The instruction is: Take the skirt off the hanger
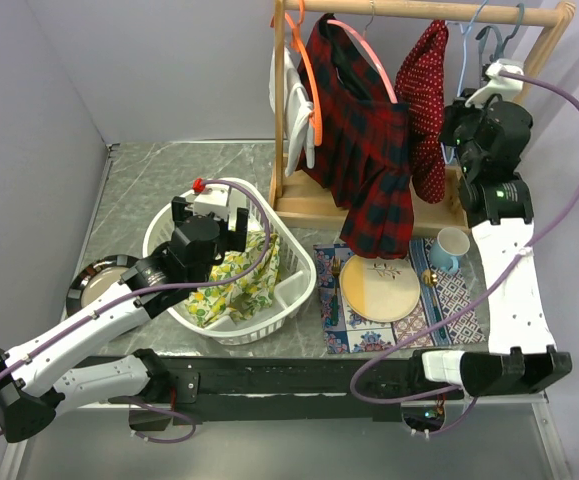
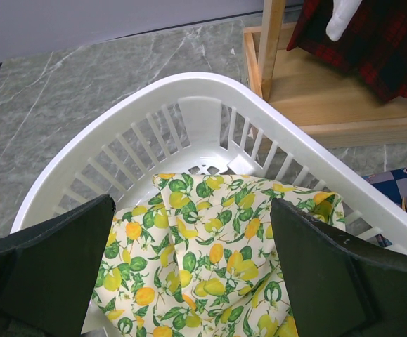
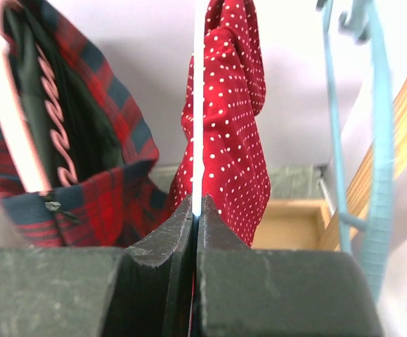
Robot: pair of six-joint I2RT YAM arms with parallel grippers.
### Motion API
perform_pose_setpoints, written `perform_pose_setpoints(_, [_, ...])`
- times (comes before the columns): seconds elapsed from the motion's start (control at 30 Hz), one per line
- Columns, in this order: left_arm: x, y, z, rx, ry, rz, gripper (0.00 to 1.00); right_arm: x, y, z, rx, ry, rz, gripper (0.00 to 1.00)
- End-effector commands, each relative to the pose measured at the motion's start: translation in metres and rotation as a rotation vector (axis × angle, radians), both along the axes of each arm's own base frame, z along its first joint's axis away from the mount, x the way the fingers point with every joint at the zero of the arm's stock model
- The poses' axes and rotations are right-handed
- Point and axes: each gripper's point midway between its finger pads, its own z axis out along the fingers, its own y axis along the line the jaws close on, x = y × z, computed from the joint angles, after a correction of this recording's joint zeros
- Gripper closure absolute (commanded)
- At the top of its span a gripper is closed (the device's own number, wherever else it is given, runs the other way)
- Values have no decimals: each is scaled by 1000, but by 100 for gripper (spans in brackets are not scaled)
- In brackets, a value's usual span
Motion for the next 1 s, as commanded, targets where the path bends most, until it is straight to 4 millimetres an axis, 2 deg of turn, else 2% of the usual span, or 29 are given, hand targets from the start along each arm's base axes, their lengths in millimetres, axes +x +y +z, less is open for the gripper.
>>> perform_pose_setpoints(0.0, [1, 4, 15, -26, -39, 16, 1, -35, -3, 72, 1, -226, -12, 100])
perform_pose_setpoints(0.13, [3, 7, 13, -7, -49, 37, 1, -44, -7, 55, 41, -154, -41, 100])
perform_pose_setpoints(0.33, [4, 6, 11, -2, -40, 36, 1, -77, -15, 42, 87, -96, -95, 100])
perform_pose_setpoints(0.53, [4, 9, 10, 4, -44, 50, 0, -116, -4, 63, 92, -153, -25, 100])
perform_pose_setpoints(0.57, [4, 10, 10, 10, -44, 54, 1, -129, -3, 69, 115, -180, -16, 100])
perform_pose_setpoints(0.6, [4, 12, 11, 11, -45, 60, 1, -136, 3, 70, 123, -192, 16, 100])
perform_pose_setpoints(0.63, [4, 12, 12, 10, -47, 63, 1, -139, 7, 62, 132, -187, 39, 100])
perform_pose_setpoints(0.67, [3, 13, 14, 6, -53, 64, 1, -155, 10, 68, 149, -221, 55, 100])
perform_pose_setpoints(0.73, [2, 13, 15, -2, -58, 58, 1, -165, 15, 64, 175, -224, 81, 100])
perform_pose_setpoints(0.9, [-1, 10, 18, -20, -67, 25, 1, -204, 22, 84, 235, -285, 128, 100])
perform_pose_setpoints(0.97, [-1, 9, 19, -26, -66, 18, 1, -216, 30, 94, 262, -315, 180, 100])
